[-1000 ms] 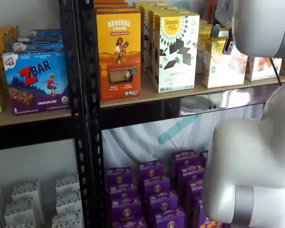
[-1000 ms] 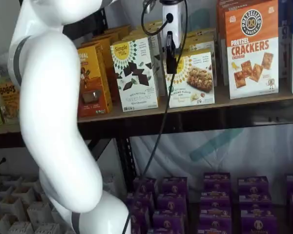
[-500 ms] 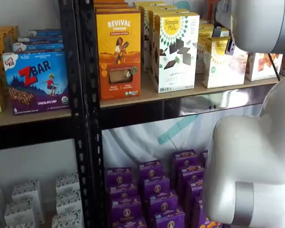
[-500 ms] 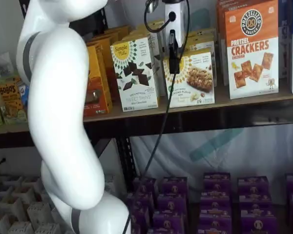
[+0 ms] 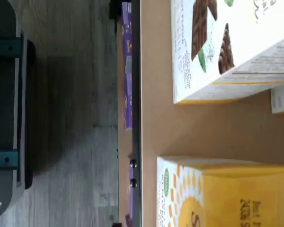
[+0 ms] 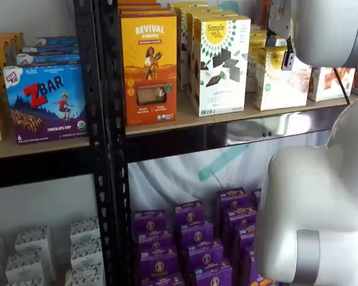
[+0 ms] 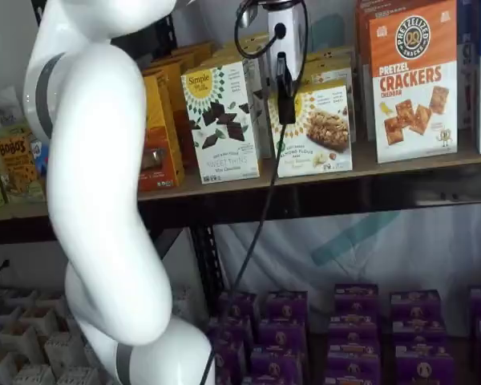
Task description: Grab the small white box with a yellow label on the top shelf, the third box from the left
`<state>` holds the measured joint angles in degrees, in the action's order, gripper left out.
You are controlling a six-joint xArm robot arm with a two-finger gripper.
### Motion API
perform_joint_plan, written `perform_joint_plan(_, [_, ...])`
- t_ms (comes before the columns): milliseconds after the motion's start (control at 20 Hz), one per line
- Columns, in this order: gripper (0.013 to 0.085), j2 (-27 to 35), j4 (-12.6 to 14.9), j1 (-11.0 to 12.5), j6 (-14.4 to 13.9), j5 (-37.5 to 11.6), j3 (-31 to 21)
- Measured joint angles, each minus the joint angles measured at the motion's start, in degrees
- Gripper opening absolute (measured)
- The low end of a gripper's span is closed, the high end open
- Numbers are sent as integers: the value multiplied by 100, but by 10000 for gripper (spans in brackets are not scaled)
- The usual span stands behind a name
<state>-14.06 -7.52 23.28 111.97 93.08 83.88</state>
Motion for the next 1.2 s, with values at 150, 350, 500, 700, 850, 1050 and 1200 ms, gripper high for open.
perform_joint_plan(150, [810,44,53,-33,-29,71,49])
perform_joint_plan(350, [730,55,51,-34,-31,69,47])
perform_joint_plan(500, [650,43,33,-22,-21,34,24])
perform_joint_plan(700, [650,30,18,-13,-10,-14,-5])
perform_joint_plan(850, [610,26,13,-12,-9,-27,-14])
perform_joint_plan(1050, [530,18,10,-12,-7,-45,-30])
perform_joint_plan(1200, [490,-1,-13,1,5,-82,-57])
